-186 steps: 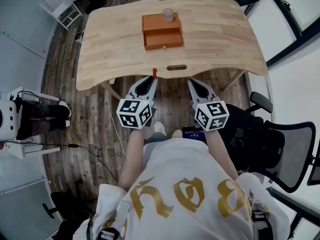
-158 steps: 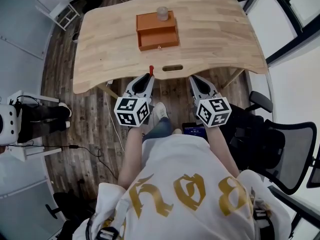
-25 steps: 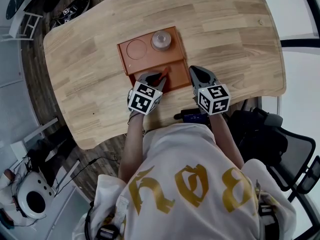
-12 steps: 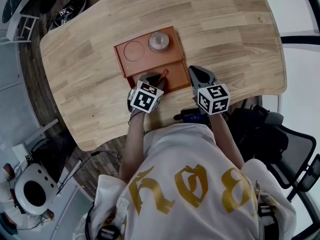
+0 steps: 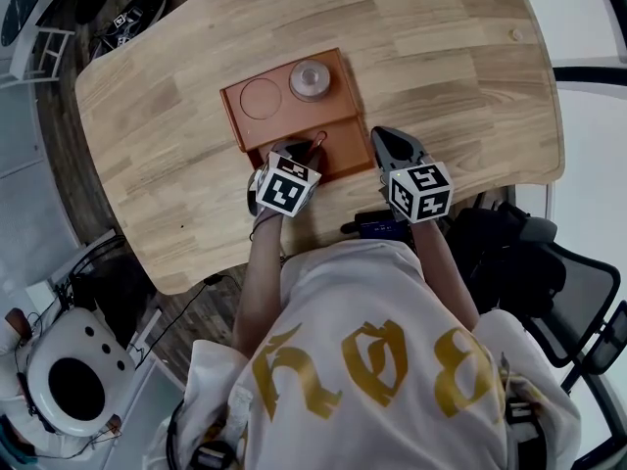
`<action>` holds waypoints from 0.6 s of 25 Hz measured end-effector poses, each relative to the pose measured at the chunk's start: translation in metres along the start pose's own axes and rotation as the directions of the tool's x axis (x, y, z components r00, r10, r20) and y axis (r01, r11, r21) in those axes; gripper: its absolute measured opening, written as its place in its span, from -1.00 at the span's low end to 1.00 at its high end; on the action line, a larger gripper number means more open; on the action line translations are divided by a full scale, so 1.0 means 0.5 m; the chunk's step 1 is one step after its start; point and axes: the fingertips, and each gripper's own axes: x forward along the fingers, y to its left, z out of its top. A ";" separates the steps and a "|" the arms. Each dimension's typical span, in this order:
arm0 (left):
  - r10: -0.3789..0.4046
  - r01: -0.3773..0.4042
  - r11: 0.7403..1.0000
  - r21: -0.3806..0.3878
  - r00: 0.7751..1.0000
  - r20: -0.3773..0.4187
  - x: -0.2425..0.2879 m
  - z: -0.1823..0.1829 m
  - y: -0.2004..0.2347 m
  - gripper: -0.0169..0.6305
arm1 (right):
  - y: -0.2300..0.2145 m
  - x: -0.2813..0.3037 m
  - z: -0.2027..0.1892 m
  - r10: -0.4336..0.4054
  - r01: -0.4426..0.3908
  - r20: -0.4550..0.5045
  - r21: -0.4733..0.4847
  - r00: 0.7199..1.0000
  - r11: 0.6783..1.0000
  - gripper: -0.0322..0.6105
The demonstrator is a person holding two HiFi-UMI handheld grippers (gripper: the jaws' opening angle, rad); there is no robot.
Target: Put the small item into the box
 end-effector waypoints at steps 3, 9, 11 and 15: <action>-0.006 0.006 1.000 0.011 1.000 -0.026 0.007 -0.009 -0.004 -0.76 | -0.004 0.000 0.001 -0.002 0.002 0.000 0.005 1.000 1.000 -0.86; -0.011 0.011 1.000 -0.002 0.999 -0.032 0.011 -0.010 -0.007 -0.76 | -0.008 0.001 0.001 -0.001 0.001 -0.001 0.006 1.000 1.000 -0.86; -0.018 0.018 1.000 -0.009 0.999 -0.033 0.012 -0.013 -0.008 -0.76 | -0.005 0.001 0.002 0.004 -0.004 0.001 0.005 1.000 1.000 -0.86; -0.031 0.031 0.999 -0.015 0.999 -0.030 0.011 -0.016 -0.011 -0.76 | 0.001 0.001 0.007 0.010 -0.011 0.008 0.013 1.000 1.000 -0.86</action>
